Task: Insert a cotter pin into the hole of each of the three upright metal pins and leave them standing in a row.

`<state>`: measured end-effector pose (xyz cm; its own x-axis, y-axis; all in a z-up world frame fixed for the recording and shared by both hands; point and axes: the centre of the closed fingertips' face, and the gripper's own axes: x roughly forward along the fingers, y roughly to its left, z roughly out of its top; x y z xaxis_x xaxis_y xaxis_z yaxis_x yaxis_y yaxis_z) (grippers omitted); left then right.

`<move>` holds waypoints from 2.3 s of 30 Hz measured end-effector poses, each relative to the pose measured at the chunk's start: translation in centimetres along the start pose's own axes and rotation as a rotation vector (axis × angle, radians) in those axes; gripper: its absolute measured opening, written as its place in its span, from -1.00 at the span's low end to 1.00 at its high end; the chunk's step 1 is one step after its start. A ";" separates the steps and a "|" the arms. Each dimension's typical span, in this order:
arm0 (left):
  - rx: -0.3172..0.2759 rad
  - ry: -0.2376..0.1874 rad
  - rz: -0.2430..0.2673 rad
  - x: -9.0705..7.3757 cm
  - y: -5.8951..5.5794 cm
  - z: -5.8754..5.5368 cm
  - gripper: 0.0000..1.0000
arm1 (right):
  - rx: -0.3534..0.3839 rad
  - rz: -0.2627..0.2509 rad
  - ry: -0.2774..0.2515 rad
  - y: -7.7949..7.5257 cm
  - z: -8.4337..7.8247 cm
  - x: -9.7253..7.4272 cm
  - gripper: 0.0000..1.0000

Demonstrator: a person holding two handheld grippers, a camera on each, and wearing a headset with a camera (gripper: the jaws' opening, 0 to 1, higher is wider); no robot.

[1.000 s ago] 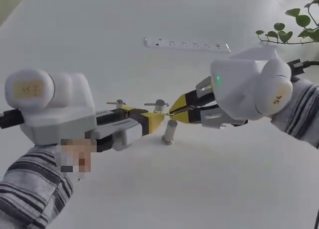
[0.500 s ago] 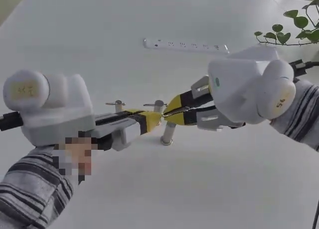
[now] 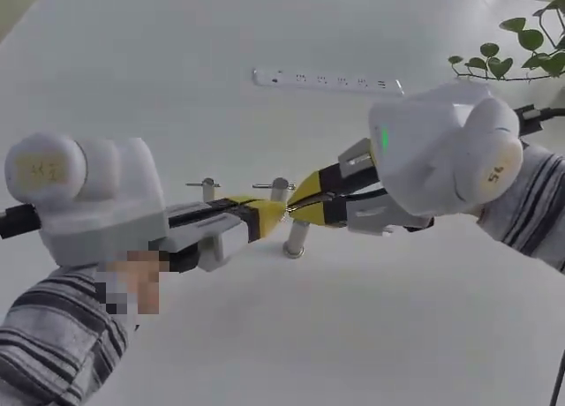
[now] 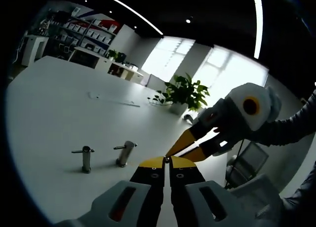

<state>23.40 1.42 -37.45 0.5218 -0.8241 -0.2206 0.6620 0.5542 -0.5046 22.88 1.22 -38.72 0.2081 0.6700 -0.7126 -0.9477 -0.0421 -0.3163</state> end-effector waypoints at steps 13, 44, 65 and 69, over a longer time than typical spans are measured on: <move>0.318 0.079 -0.067 -1.6 -0.1 -1.7 -1.00 | 0.443 0.089 -0.147 0.6 -0.5 0.0 -0.80; 0.357 0.100 -0.250 -2.9 -3.5 -2.9 -1.00 | 0.464 0.257 -0.225 5.4 0.8 0.0 -1.00; 0.448 0.144 -0.163 -2.0 -1.9 -4.1 -0.93 | 0.171 0.186 -0.136 4.8 -0.8 -0.2 -1.00; 0.482 0.137 -0.116 -1.7 -1.2 -3.8 -0.76 | 0.172 0.169 -0.123 4.3 -1.5 -0.6 -1.00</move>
<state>19.70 1.69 -39.71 0.3759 -0.8735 -0.3094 0.9012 0.4223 -0.0973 19.02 -0.51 -40.63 0.0220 0.7498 -0.6613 -0.9958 -0.0421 -0.0808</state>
